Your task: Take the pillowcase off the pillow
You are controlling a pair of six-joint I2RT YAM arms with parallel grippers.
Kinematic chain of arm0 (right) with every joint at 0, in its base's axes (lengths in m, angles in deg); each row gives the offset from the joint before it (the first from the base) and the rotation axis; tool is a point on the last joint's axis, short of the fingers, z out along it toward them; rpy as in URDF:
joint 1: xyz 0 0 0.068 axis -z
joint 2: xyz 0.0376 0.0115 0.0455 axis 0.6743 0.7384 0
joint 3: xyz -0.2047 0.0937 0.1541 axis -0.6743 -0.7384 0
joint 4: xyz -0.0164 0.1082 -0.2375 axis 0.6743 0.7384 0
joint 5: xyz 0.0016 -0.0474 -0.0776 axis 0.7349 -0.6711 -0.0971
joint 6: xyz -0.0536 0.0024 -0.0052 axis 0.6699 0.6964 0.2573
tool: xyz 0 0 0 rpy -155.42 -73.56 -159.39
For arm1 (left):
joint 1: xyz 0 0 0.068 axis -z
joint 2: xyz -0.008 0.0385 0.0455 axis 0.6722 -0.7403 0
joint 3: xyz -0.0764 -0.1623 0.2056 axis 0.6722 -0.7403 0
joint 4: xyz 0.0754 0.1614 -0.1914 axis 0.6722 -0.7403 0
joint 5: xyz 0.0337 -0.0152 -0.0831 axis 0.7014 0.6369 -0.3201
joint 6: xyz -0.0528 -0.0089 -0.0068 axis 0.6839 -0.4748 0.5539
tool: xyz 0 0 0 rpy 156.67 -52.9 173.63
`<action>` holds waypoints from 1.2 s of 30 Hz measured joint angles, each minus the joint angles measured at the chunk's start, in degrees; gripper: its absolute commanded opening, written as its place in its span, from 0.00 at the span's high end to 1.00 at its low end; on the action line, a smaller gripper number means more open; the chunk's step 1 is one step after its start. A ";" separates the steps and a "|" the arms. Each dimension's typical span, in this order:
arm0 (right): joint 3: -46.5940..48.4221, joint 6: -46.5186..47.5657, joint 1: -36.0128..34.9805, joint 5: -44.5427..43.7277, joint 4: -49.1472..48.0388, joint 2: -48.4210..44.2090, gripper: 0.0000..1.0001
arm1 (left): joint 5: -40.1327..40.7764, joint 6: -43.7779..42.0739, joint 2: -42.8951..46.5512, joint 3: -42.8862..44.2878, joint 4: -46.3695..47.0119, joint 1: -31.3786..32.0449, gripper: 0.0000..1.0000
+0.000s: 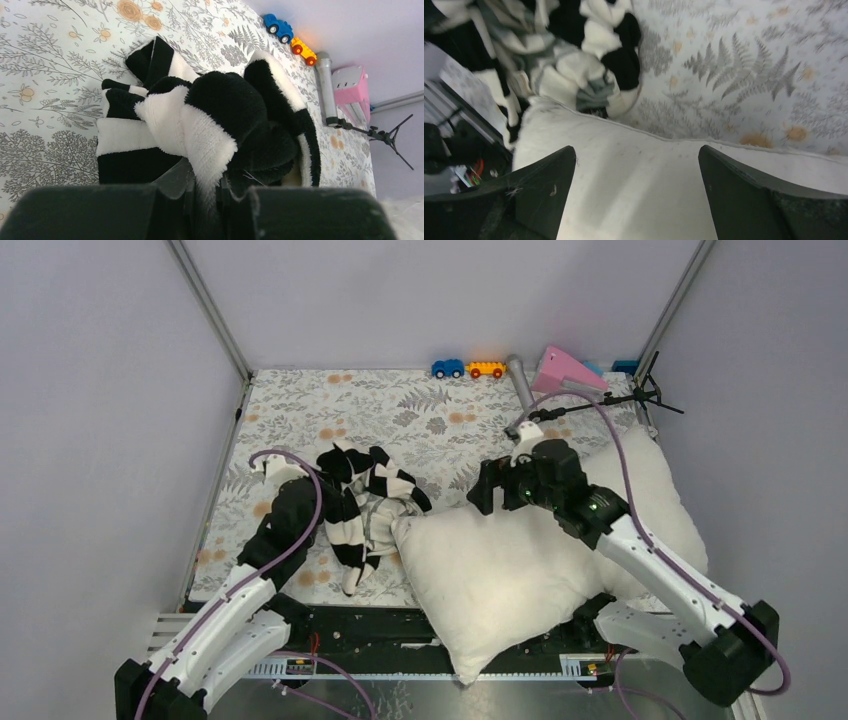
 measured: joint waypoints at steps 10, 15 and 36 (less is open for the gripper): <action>8.87 1.88 -11.41 -15.17 20.09 10.29 0.00 | -2.97 -0.61 -3.28 0.83 1.90 0.00 1.00; 9.20 1.55 -11.67 -15.21 23.10 9.53 0.82 | -4.44 -0.61 -8.09 2.47 2.69 0.00 1.00; 44.11 -4.33 15.47 -11.41 20.68 33.57 0.67 | -17.97 4.96 -35.32 34.32 -1.60 -24.06 0.94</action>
